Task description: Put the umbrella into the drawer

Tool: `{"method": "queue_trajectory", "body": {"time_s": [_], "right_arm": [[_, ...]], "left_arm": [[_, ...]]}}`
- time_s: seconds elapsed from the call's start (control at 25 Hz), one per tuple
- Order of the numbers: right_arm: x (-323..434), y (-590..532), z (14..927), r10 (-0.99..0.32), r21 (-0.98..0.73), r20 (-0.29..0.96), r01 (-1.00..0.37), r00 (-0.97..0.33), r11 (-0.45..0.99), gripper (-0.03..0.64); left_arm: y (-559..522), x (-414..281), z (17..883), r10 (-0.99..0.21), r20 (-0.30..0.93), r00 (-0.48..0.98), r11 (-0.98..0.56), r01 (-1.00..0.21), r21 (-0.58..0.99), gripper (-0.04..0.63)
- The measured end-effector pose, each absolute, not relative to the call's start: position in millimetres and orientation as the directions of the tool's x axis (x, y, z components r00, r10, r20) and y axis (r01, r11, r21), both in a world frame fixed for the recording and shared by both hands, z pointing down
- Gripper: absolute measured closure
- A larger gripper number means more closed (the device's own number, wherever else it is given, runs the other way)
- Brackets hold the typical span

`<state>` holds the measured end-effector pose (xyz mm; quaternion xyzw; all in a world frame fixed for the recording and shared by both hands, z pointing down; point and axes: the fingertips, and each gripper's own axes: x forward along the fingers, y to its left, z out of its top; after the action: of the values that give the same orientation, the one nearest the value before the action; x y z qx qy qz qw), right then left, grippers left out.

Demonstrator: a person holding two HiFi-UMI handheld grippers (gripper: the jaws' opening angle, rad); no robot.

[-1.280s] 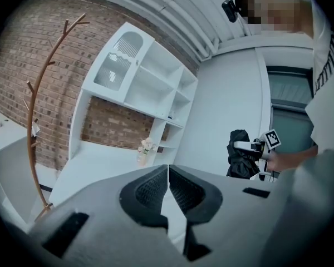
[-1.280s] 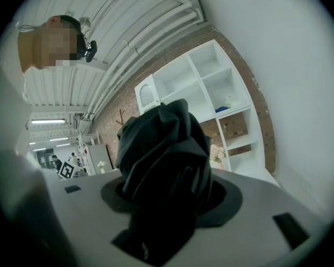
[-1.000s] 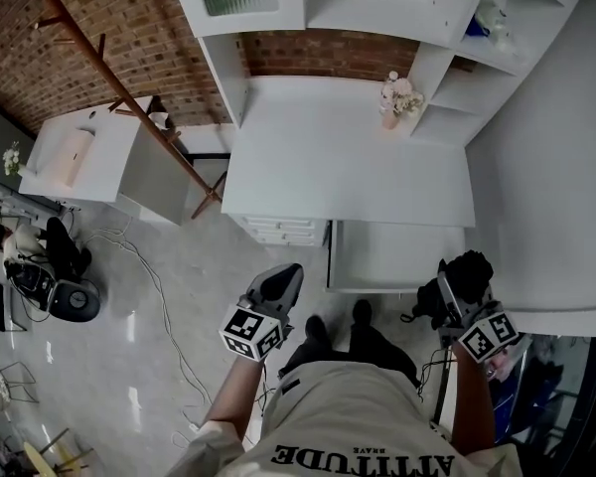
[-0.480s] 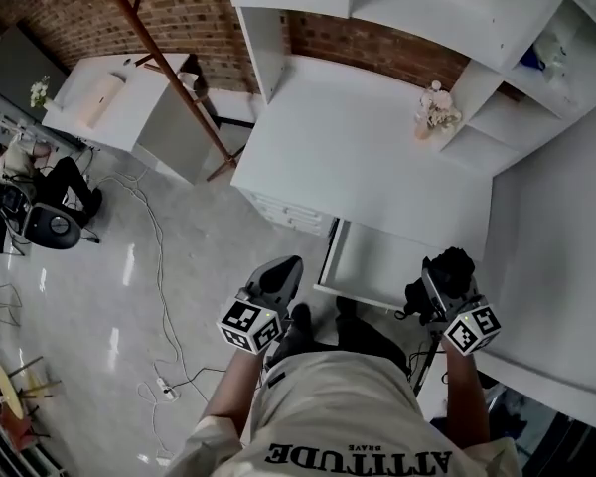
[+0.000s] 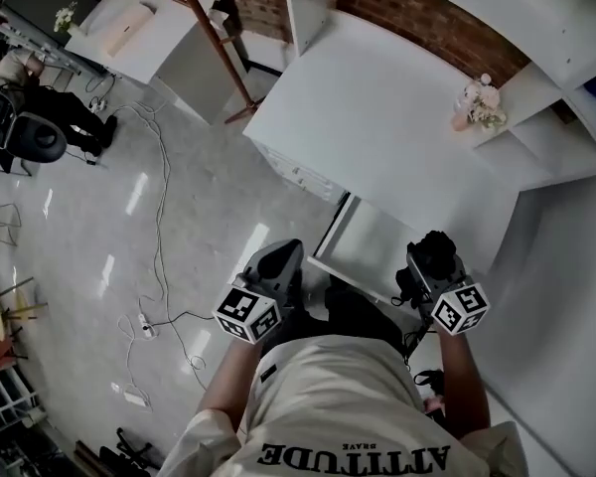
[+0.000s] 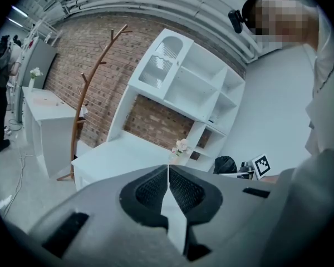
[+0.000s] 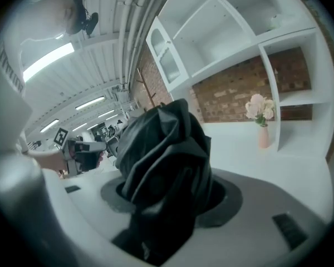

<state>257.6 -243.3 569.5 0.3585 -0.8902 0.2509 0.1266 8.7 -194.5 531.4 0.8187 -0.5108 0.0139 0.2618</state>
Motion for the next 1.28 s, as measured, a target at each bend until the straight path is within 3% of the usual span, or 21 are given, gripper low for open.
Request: {"method": "queue_trajectory", "body": {"time_s": [0.6, 1.28], "right_arm": [[208.3, -248.0, 704.3, -0.267, -0.397, 0.585, -0.558, -0.766, 0.729, 0.362], [178.4, -242.1, 846.3, -0.055, -0.371, 0.805, -0.573, -0.591, 0.731, 0.365]], "left_arm": [[-147.4, 14.8, 579.3, -0.857, 0.414, 0.307, -0.163, -0.923, 0.348, 0.568], [-129.6, 2.4, 631.2, -0.836, 0.483, 0.258, -0.081, -0.931, 0.357, 0.568]]}}
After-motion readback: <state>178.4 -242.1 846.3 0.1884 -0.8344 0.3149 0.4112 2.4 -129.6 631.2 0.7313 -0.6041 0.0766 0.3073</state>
